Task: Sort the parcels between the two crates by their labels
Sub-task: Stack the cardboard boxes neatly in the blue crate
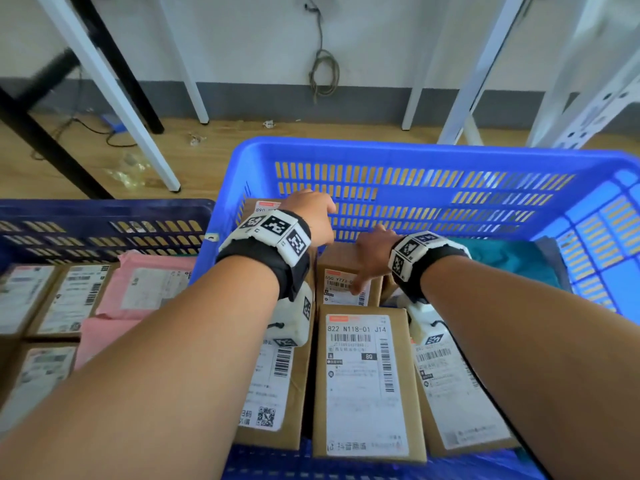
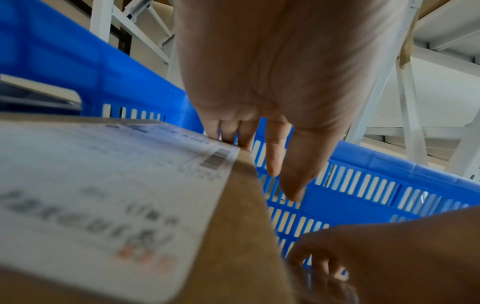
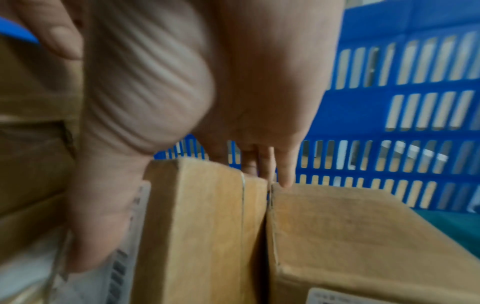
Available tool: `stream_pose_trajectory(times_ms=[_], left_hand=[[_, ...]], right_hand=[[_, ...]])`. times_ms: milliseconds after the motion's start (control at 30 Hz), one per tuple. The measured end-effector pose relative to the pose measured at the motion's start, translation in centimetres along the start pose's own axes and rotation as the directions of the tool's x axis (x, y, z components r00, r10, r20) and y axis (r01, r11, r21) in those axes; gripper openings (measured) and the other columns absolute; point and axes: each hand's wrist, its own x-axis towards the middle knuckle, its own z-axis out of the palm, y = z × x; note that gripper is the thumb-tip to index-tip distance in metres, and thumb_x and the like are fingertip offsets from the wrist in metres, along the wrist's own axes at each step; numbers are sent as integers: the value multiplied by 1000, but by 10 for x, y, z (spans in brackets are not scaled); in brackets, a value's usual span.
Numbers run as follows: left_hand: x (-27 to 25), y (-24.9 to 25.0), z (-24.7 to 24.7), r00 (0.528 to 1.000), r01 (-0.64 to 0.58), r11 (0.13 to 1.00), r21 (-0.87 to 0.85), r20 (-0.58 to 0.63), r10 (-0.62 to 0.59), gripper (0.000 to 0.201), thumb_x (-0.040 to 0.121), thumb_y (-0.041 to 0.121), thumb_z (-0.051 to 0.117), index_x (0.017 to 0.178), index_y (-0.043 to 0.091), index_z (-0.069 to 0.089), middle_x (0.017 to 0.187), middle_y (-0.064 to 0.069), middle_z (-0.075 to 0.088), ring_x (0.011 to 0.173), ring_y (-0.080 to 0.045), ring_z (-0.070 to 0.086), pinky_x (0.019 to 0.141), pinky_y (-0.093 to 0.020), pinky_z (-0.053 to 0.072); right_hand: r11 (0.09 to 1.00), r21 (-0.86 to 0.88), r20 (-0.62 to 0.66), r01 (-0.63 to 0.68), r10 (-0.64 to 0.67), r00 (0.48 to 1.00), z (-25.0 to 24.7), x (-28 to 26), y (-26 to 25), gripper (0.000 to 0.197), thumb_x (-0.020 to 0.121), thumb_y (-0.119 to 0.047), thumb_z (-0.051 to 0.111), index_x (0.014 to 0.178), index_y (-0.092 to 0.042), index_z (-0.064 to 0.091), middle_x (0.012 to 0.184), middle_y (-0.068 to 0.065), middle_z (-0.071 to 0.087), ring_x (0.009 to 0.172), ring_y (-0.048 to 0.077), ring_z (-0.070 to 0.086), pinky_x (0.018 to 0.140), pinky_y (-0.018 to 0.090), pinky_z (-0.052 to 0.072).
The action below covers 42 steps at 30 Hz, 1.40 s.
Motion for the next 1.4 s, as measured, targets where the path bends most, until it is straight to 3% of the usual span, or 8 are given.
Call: stream_pose_trajectory(times_ms=[167, 333, 533, 667, 767, 933, 1233, 1400], left_hand=[[-20, 8, -16, 998, 66, 990, -128, 6, -66, 66, 83, 32, 68, 141, 22, 39, 118, 1, 53, 99, -15, 57, 79, -26, 41], [-50, 18, -35, 995, 91, 971, -219, -6, -95, 76, 80, 35, 72, 145, 18, 35, 148, 0, 40, 132, -19, 42, 103, -29, 37], [-89, 35, -55, 996, 62, 914, -400, -31, -81, 87, 75, 40, 76, 147, 14, 34, 151, 0, 37, 136, -18, 39, 109, -27, 32], [-101, 33, -50, 998, 58, 792, -607, 6, -69, 109, 42, 45, 83, 141, 19, 44, 141, 4, 49, 128, -13, 47, 108, -35, 38], [-119, 35, -46, 994, 95, 632, -769, 102, -25, 96, 50, 14, 82, 139, 18, 44, 127, 2, 62, 120, -17, 55, 103, -37, 43], [-129, 36, -46, 982, 98, 543, -834, 170, 85, 66, 61, -5, 74, 122, 13, 57, 116, -7, 69, 111, -22, 63, 102, -42, 46], [-133, 28, -48, 991, 104, 395, -913, 130, 38, 34, 74, 2, 71, 105, 15, 64, 104, -7, 71, 103, -24, 63, 99, -43, 49], [-136, 19, -43, 987, 148, 282, -948, 160, 19, 27, 81, 28, 71, 105, 17, 66, 104, -4, 68, 100, -24, 63, 92, -43, 53]], right_hand=[[965, 251, -169, 71, -29, 985, -21, -38, 21, 84, 52, -59, 83, 120, -22, 51, 115, 6, 43, 94, 22, 53, 83, 35, 51], [890, 437, -340, 127, 33, 940, -53, -91, 40, 92, 58, -44, 87, 136, -22, 45, 128, 7, 44, 110, 24, 53, 96, 33, 47], [809, 536, -467, 243, 43, 883, -89, -156, 47, 83, 54, -34, 88, 128, -18, 54, 125, 11, 51, 109, 22, 56, 97, 36, 48], [607, 708, -469, 361, 23, 883, -104, -190, 48, 87, 50, -24, 89, 129, -29, 53, 123, -4, 56, 109, 17, 58, 96, 38, 51], [377, 824, -453, 423, -10, 891, -102, -208, 44, 85, 44, -13, 86, 121, -31, 56, 119, -4, 54, 113, 24, 59, 96, 43, 52], [223, 864, -444, 451, -82, 892, -89, -219, 41, 74, 68, 13, 74, 129, -21, 51, 132, 6, 47, 112, 26, 59, 92, 38, 54], [190, 929, -303, 318, -106, 947, -78, -212, 47, 118, 44, -10, 91, 144, -35, 33, 131, 6, 59, 121, 25, 56, 109, 52, 36], [172, 943, -258, 284, -156, 953, -71, -211, 40, 80, 75, 10, 69, 140, -28, 42, 114, 6, 70, 112, 26, 63, 100, 49, 47]])
